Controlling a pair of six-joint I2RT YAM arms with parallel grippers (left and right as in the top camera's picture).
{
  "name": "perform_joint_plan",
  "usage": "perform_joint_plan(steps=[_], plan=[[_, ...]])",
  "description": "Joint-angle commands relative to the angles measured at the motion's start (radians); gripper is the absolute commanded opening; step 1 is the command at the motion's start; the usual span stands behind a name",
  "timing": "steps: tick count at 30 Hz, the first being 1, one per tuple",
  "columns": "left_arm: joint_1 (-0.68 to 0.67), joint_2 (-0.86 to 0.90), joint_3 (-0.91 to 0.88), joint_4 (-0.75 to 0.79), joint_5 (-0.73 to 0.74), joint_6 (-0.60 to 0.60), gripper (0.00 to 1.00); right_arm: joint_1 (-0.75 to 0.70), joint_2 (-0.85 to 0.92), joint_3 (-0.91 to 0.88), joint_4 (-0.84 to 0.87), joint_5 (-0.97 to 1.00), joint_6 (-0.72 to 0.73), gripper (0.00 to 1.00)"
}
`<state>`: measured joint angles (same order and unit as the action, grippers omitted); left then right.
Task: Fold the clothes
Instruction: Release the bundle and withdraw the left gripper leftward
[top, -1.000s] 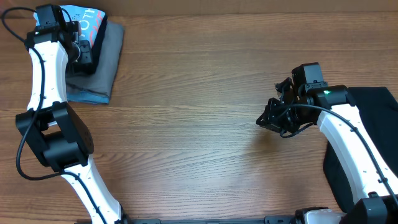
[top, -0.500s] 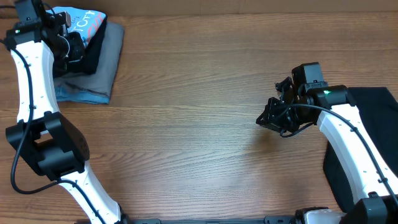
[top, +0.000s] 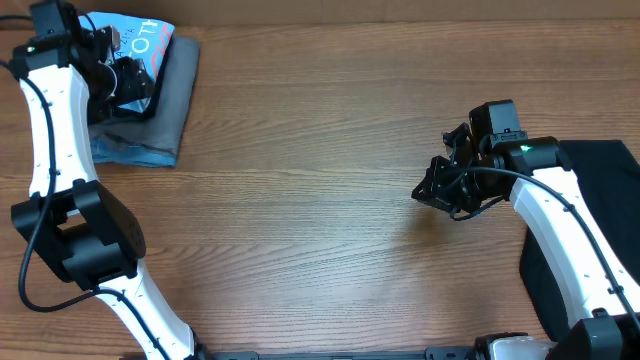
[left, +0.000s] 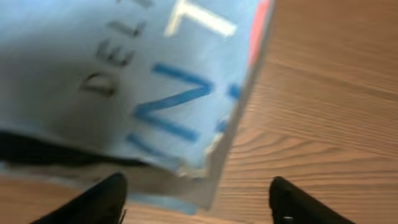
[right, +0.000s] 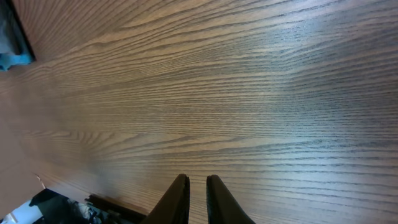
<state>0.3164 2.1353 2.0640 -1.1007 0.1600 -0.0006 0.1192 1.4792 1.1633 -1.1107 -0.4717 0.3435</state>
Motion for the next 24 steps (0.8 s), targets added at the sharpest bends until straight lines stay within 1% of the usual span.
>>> perform_joint_plan(steps=[1,4,5,6,7,8,9,11,16,20,24], plan=[[0.043,-0.055,0.023,-0.003,-0.126,-0.001,0.79,-0.003,-0.011,0.025,0.006,-0.001,0.000,0.14],[0.097,-0.069,0.023,0.011,-0.096,-0.016,0.77,-0.003,-0.011,0.025,0.006,-0.001,0.000,0.14],[0.116,-0.069,0.023,0.014,-0.082,-0.016,0.72,-0.003,-0.011,0.025,0.008,-0.001,0.000,0.14],[0.132,-0.069,0.022,0.013,-0.071,-0.015,0.56,-0.003,-0.011,0.024,0.011,-0.001,0.000,0.14],[0.147,-0.067,0.022,0.009,-0.062,-0.014,0.37,-0.003,-0.011,0.025,0.014,-0.001,0.000,0.14],[0.162,-0.064,0.021,0.003,-0.062,-0.015,0.25,-0.003,-0.011,0.025,0.017,-0.001,0.000,0.14],[0.175,-0.063,0.021,-0.003,-0.062,-0.014,0.19,-0.003,-0.011,0.025,0.018,-0.001,0.000,0.14],[0.201,-0.063,0.018,-0.007,-0.064,-0.013,0.23,-0.003,-0.011,0.025,0.021,-0.001,0.000,0.14],[0.231,-0.060,0.003,0.048,-0.063,0.074,0.33,-0.003,-0.011,0.025,0.020,-0.001,0.000,0.14],[0.233,-0.035,-0.023,0.120,-0.056,0.085,0.37,-0.003,-0.011,0.025,0.021,-0.001,0.000,0.14],[0.233,0.014,-0.025,0.132,-0.057,0.109,0.38,-0.003,-0.011,0.025,0.018,-0.002,0.000,0.14]])
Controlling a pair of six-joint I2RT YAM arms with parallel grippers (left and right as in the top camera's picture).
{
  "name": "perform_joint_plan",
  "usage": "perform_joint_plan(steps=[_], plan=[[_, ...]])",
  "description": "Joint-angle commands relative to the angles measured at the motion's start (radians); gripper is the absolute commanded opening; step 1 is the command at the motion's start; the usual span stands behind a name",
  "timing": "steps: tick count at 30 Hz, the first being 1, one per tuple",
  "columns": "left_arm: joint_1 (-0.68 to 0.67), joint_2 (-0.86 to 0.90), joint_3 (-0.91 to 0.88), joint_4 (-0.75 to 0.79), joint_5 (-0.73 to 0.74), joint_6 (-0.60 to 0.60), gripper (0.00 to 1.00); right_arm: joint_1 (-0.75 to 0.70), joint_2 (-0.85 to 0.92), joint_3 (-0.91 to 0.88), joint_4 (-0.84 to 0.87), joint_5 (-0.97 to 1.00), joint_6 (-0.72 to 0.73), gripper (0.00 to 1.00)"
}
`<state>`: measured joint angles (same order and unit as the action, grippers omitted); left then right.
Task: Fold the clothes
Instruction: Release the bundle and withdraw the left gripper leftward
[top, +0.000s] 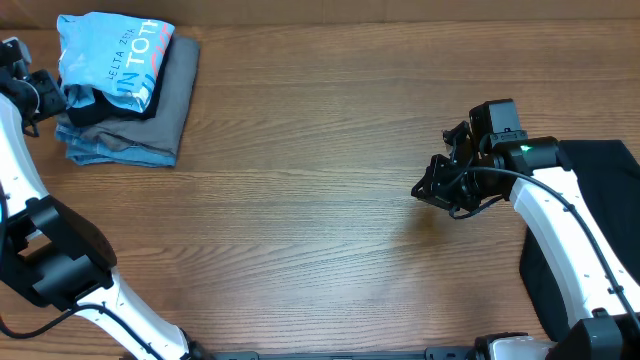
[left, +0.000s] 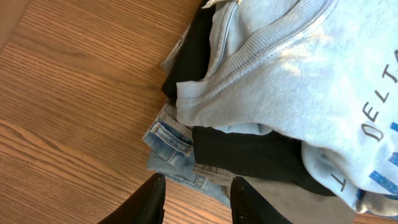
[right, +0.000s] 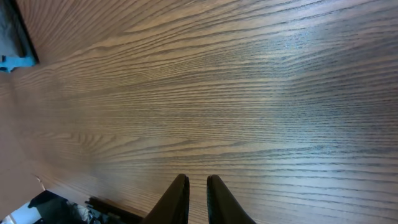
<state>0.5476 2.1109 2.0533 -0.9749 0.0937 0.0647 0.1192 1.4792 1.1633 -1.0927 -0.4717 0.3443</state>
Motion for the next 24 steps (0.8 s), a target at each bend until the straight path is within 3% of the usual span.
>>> perform_joint_plan(steps=[1,4,7,13,18,22,24], plan=[[0.003,0.050,-0.014,0.013,0.011,0.045,0.39,-0.003,-0.011,0.025,-0.002,-0.001,0.000,0.14],[0.003,0.080,-0.014,0.043,0.035,0.058,0.44,-0.003,-0.011,0.025,0.001,-0.001,0.000,0.14],[0.002,0.103,-0.014,0.069,0.036,0.069,0.61,-0.003,-0.011,0.025,0.003,-0.001,0.000,0.14],[0.002,0.143,-0.014,0.125,0.049,0.070,0.70,-0.003,-0.011,0.025,0.003,-0.002,0.000,0.14],[0.002,0.164,-0.014,0.156,0.007,0.070,0.53,-0.003,-0.011,0.025,0.003,-0.002,0.009,0.15],[0.002,0.164,-0.014,0.188,-0.054,0.065,0.24,-0.003,-0.011,0.025,0.003,-0.002,0.023,0.15],[0.002,0.164,-0.014,0.193,-0.113,0.065,0.16,-0.003,-0.011,0.025,0.002,-0.002,0.023,0.15]])
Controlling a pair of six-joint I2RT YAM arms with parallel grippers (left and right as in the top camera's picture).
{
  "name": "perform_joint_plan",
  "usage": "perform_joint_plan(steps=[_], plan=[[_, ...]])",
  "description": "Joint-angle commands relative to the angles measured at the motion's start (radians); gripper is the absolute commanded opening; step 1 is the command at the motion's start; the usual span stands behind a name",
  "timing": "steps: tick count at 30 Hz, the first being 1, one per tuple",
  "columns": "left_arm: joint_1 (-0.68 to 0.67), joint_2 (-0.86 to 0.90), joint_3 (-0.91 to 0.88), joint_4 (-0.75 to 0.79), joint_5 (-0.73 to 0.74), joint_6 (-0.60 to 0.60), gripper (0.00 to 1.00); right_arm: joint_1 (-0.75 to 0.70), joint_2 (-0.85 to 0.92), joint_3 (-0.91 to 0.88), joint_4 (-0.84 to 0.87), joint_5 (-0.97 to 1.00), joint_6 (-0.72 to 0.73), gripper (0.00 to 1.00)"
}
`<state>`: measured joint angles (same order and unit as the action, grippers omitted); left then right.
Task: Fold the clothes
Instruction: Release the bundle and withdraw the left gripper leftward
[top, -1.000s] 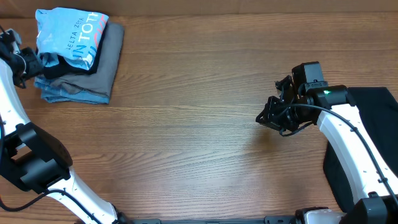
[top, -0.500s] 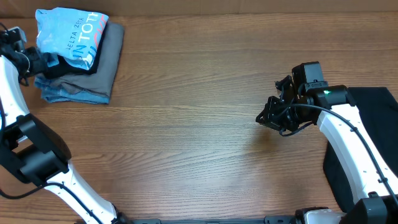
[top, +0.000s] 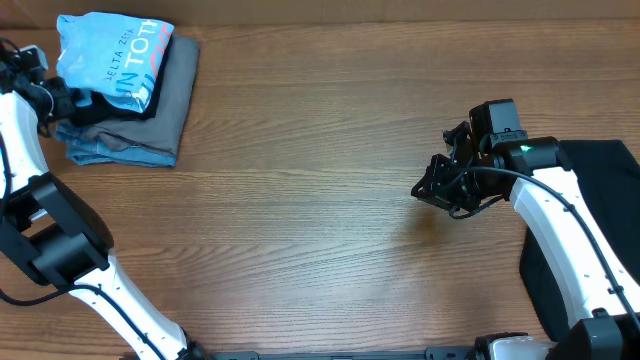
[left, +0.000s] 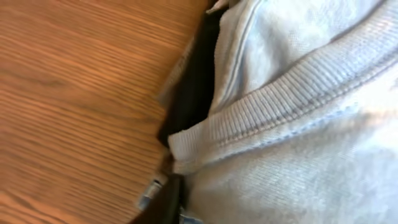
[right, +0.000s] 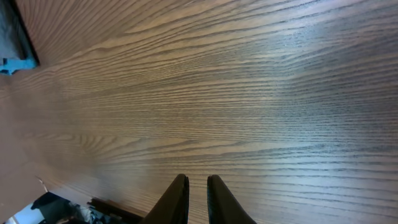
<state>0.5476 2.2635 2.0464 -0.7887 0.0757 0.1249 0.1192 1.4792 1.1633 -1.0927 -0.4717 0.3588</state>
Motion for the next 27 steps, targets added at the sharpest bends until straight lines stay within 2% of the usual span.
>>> perform_joint_plan(steps=[1,6,10,13,14,16,17,19,20,24,26,27], plan=[[0.002,0.010,-0.005,0.004,-0.125,0.003,0.13,-0.003,-0.011,0.025,0.002,-0.002,0.008,0.15],[0.002,-0.019,0.034,-0.019,-0.207,-0.016,0.06,-0.003,-0.011,0.025,0.004,-0.002,0.009,0.15],[0.002,-0.068,0.053,-0.014,-0.298,-0.017,0.06,-0.003,-0.011,0.025,0.007,-0.002,0.012,0.15],[0.002,-0.101,0.057,0.001,-0.303,-0.017,0.09,-0.003,-0.011,0.025,0.010,-0.002,0.012,0.15],[0.002,-0.111,0.057,0.005,-0.303,-0.017,0.13,-0.003,-0.011,0.025,0.011,-0.002,0.012,0.15],[0.002,-0.127,0.057,0.004,-0.304,-0.017,0.37,-0.003,-0.011,0.025,0.011,-0.002,0.012,0.15],[0.002,-0.132,0.057,0.003,-0.304,-0.017,0.56,-0.003,-0.011,0.025,0.011,-0.002,0.012,0.15],[0.002,-0.137,0.057,-0.005,-0.304,-0.019,0.80,-0.003,-0.011,0.025,0.010,-0.002,0.012,0.15],[0.002,-0.138,0.057,-0.015,-0.304,-0.026,1.00,-0.003,-0.011,0.025,0.010,-0.002,0.012,0.15],[0.002,-0.156,0.061,-0.055,-0.268,-0.067,1.00,-0.003,-0.011,0.025,0.009,-0.002,0.012,0.15],[0.002,-0.185,0.063,-0.064,-0.124,-0.069,1.00,-0.003,-0.011,0.025,0.011,-0.002,0.011,0.15],[0.001,-0.201,0.063,-0.070,-0.016,-0.069,0.91,-0.003,-0.011,0.025,0.014,-0.002,0.011,0.15]])
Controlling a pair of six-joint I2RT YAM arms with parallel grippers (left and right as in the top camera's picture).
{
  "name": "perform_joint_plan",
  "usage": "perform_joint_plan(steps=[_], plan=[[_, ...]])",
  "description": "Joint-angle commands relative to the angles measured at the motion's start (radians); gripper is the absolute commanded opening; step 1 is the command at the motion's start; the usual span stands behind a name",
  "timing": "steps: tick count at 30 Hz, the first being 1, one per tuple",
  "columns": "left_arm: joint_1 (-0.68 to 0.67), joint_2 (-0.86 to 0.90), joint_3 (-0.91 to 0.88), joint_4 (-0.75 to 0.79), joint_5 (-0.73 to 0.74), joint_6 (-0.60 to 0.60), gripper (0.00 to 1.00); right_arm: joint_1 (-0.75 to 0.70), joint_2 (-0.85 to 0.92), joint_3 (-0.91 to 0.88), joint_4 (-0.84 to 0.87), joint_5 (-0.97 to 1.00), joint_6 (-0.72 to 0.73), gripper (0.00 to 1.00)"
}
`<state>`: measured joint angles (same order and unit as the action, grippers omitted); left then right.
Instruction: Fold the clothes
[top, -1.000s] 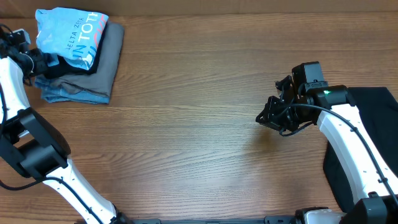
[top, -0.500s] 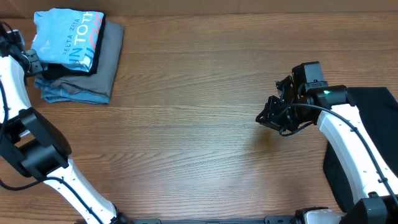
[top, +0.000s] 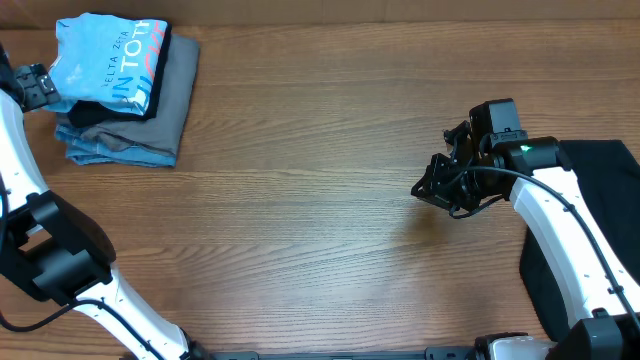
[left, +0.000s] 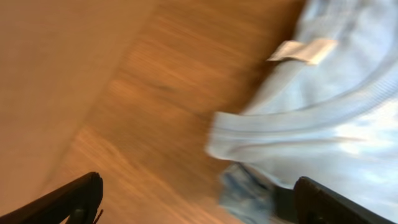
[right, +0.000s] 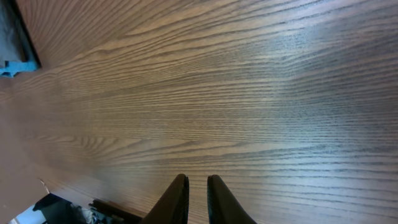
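A stack of folded clothes (top: 125, 110) lies at the table's far left corner, with a light blue printed T-shirt (top: 105, 50) on top, then a black piece, a grey piece and jeans. My left gripper (top: 45, 92) is at the stack's left edge. In the blurred left wrist view it (left: 202, 199) is open wide, and the blue shirt's ribbed edge (left: 323, 106) lies just ahead of it. My right gripper (top: 435, 190) hovers over bare wood right of centre. It (right: 197, 199) is shut with nothing in it.
An unfolded black garment (top: 590, 220) lies at the right edge, partly under my right arm. Bare wooden table (top: 300, 200) stretches between the stack and the right gripper. The table's left edge runs close beside the left gripper.
My left gripper was pressed close against the blue shirt's collar edge with narrow jaws. Now it is open wide and a little off the stack's left side. The top shirt lies flatter. The right arm has not moved.
My left gripper was open over the blue shirt on the stack. Then it stood left of the stack with jaws narrowed, then right up against the shirt's collar. Now it is open beside the stack. The right gripper stayed shut over the wood throughout.
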<state>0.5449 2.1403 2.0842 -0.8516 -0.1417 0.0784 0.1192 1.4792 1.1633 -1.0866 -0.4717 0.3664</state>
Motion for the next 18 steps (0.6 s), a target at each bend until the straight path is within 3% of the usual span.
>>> perform_joint_plan(steps=[1,3,5,9,14,18], plan=[[0.001,-0.091,0.025,-0.017,0.309,-0.022,0.71,-0.003,-0.011,0.025,0.013,-0.002,0.004,0.15],[-0.013,-0.099,0.025,-0.042,0.451,-0.022,0.37,-0.003,-0.011,0.025,0.021,-0.002,0.004,0.15],[-0.041,-0.087,0.021,-0.070,0.482,-0.022,0.07,-0.003,-0.011,0.025,0.026,-0.002,0.008,0.15],[-0.115,-0.016,0.017,-0.090,0.432,-0.019,0.04,-0.003,-0.011,0.025,0.025,-0.002,0.008,0.15],[-0.172,0.131,0.017,-0.082,0.247,-0.092,0.08,-0.003,-0.011,0.025,0.004,-0.026,0.008,0.15],[-0.186,0.247,0.017,-0.090,0.290,-0.111,0.07,-0.003,-0.011,0.025,-0.015,-0.035,0.007,0.15]])
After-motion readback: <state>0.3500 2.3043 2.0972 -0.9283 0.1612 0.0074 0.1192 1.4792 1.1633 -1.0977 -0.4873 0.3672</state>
